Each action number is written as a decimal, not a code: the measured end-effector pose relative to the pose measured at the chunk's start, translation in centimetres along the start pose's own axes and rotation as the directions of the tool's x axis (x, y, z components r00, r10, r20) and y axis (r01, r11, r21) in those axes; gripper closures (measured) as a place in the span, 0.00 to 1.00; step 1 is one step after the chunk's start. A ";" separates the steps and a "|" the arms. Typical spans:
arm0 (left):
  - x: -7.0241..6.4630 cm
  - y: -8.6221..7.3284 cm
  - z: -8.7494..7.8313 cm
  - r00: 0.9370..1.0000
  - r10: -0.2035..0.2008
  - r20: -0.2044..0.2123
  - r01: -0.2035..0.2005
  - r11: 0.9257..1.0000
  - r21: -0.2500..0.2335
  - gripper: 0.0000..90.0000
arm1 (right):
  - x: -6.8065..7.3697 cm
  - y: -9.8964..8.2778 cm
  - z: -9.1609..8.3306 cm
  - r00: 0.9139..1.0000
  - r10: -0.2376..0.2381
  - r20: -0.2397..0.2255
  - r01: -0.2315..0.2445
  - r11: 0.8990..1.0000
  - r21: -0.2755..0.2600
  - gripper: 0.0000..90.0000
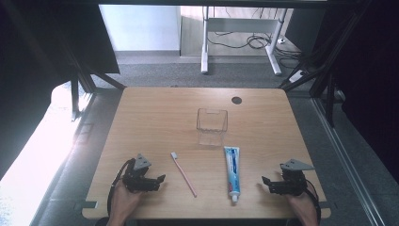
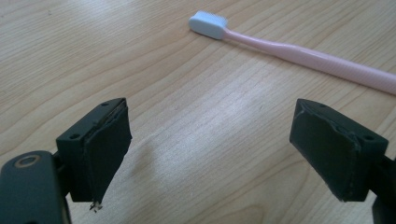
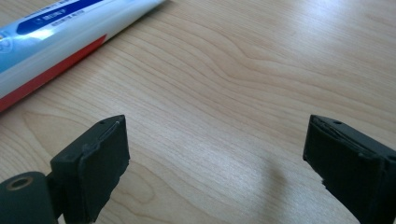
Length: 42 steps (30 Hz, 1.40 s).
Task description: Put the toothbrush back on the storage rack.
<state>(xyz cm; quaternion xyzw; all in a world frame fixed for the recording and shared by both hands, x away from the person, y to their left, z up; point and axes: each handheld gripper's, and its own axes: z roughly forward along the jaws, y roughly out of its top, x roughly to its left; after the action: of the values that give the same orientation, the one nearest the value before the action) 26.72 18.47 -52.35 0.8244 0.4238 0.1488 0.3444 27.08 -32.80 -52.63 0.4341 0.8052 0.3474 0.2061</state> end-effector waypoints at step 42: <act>-1.4 1.2 -0.3 0.999 0.032 0.007 -0.032 0.998 0.057 0.39 | 0.1 0.0 0.3 1.000 -0.020 -0.022 0.020 1.000 -0.006 0.10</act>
<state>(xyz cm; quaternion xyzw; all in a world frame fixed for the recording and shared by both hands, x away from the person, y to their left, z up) 26.45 16.96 -51.26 0.8410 0.4136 0.1396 0.3195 27.23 -32.58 -52.86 0.4218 0.8106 0.3524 0.2021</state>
